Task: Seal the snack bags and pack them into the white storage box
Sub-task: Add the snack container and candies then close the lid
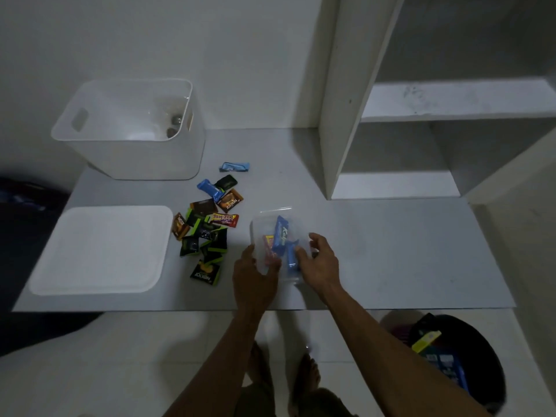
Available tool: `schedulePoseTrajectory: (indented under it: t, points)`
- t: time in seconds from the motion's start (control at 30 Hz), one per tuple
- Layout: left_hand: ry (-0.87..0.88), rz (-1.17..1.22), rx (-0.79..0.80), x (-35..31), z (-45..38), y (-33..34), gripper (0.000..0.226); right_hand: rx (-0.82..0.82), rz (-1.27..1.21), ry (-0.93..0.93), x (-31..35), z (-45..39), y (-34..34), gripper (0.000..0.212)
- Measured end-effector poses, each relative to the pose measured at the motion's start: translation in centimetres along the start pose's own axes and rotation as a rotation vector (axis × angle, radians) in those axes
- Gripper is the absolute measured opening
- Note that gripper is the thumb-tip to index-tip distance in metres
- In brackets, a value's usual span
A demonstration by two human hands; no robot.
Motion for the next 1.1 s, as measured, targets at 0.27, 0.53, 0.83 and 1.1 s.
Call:
schedulePoseTrajectory:
  t: [0.27,0.53,0.83,1.1]
  points:
    - [-0.163,0.287,0.147,1.7,-1.9,2.4,0.044,0.130,-0.168,-0.067,-0.4,-0.2,2.4,0.060]
    - [0.025,0.224,0.120,-2.7,0.3,0.2,0.055,0.155,-0.152,-0.157,4.0,0.0,1.8,0.061]
    - [0.162,0.174,-0.041,-12.5,-3.0,-9.8,0.058,0.131,-0.101,-0.339,18.1,-4.0,4.1,0.057]
    - [0.285,0.178,-0.186,-20.1,-13.4,-24.1,0.059,0.146,-0.099,-0.507,33.8,-10.6,12.9,0.060]
Point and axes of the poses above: each hand's wrist, its own z-axis away from the middle knuckle, its own y-axis out of the palm, x = y × z, the point moved 10 cm from there along -z, towards the middle knuckle, and after that the axes turned 12 degrees about -y, right-handed, at the moved point
